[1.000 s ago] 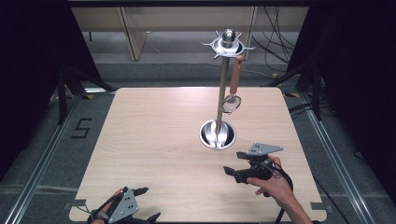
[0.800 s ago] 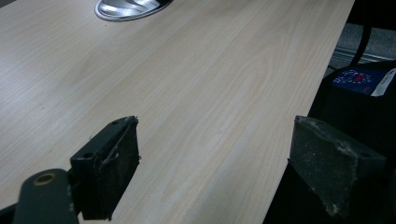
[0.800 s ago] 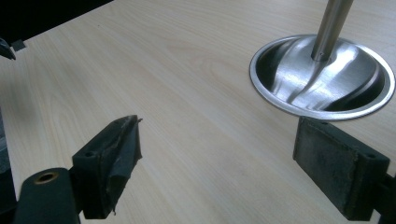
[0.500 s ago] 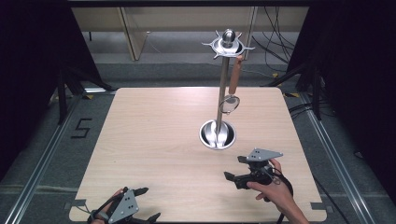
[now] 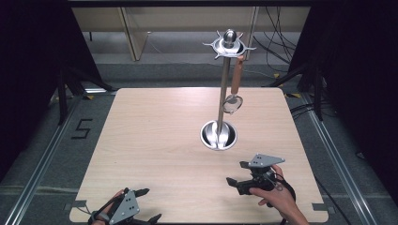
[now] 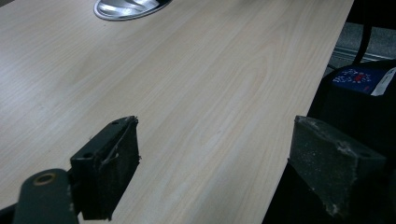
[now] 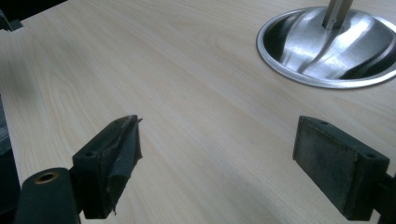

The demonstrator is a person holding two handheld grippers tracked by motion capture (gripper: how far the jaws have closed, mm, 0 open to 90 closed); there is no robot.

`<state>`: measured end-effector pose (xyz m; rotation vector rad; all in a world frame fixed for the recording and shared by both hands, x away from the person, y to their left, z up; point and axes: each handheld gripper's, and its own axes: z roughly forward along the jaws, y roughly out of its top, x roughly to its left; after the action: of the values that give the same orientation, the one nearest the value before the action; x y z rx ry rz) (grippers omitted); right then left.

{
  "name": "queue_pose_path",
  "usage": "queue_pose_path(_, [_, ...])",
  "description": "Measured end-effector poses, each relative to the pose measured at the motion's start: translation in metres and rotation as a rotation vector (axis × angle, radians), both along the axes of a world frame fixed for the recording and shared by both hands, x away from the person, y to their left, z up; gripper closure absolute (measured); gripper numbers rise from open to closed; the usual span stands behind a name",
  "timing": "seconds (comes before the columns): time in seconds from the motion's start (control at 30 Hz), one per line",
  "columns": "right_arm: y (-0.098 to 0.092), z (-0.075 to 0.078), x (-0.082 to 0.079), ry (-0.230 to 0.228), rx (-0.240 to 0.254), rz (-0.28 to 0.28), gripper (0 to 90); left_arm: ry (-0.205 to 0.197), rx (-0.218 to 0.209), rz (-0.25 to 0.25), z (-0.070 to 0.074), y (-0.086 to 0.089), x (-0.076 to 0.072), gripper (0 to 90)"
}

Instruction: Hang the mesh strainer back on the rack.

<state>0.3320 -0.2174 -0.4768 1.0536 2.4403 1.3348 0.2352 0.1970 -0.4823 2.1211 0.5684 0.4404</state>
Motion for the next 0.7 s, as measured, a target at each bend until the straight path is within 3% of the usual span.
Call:
queue_pose_path(0.1, [-0.002, -0.002, -0.001, -0.021, -0.01, 0.001, 16.0, -0.001, 0.0, 0.001, 0.0, 0.0, 0.0, 15.3])
queue_pose_path(0.13, [-0.002, -0.002, -0.003, 0.002, -0.001, 0.0, 16.0, -0.001, 0.0, 0.0, 0.0, 0.0, 0.0, 15.2])
queue_pose_path(0.17, [-0.003, -0.003, -0.003, -0.018, -0.011, 0.005, 16.1, 0.0, -0.001, 0.0, 0.0, 0.0, 0.0, 15.2])
queue_pose_path(0.2, [-0.002, -0.003, -0.006, 0.005, 0.007, -0.004, 16.1, 0.0, 0.0, 0.0, 0.0, 0.0, 0.0, 15.2])
queue_pose_path(0.27, [-0.003, -0.005, -0.006, -0.018, 0.005, 0.017, 16.2, 0.0, 0.0, 0.0, 0.0, 0.0, 0.0, 15.2])
queue_pose_path(0.37, [-0.003, -0.006, -0.013, 0.016, -0.011, 0.005, 16.5, 0.0, 0.0, 0.0, 0.0, 0.0, 0.0, 15.2])
queue_pose_path(0.4, [-0.004, -0.007, -0.013, 0.0, -0.025, -0.006, 16.6, 0.0, 0.003, -0.003, 0.0, 0.0, 0.0, 15.2])
queue_pose_path(0.43, [-0.004, -0.008, -0.015, 0.025, -0.023, -0.006, 16.6, -0.004, 0.003, -0.001, 0.0, 0.0, 0.0, 15.2])
queue_pose_path(0.47, [-0.006, -0.009, -0.015, -0.001, -0.04, -0.009, 16.6, -0.008, -0.001, 0.0, 0.0, 0.0, 0.0, 15.2])
queue_pose_path(0.6, [-0.01, -0.01, -0.018, 0.018, -0.042, -0.024, 16.6, -0.003, -0.003, 0.003, 0.0, 0.0, 0.0, 15.2])
queue_pose_path(0.63, [-0.01, -0.011, -0.021, 0.037, -0.034, -0.05, 16.6, -0.011, -0.006, 0.006, 0.0, 0.0, 0.0, 15.3])
queue_pose_path(0.67, [-0.012, -0.011, -0.019, 0.016, -0.049, -0.035, 16.6, -0.011, -0.005, 0.006, 0.0, 0.0, 0.0, 15.2])
queue_pose_path(0.7, [-0.012, -0.011, -0.022, 0.048, -0.039, -0.05, 16.6, -0.01, -0.007, 0.007, 0.0, 0.0, 0.0, 15.2])
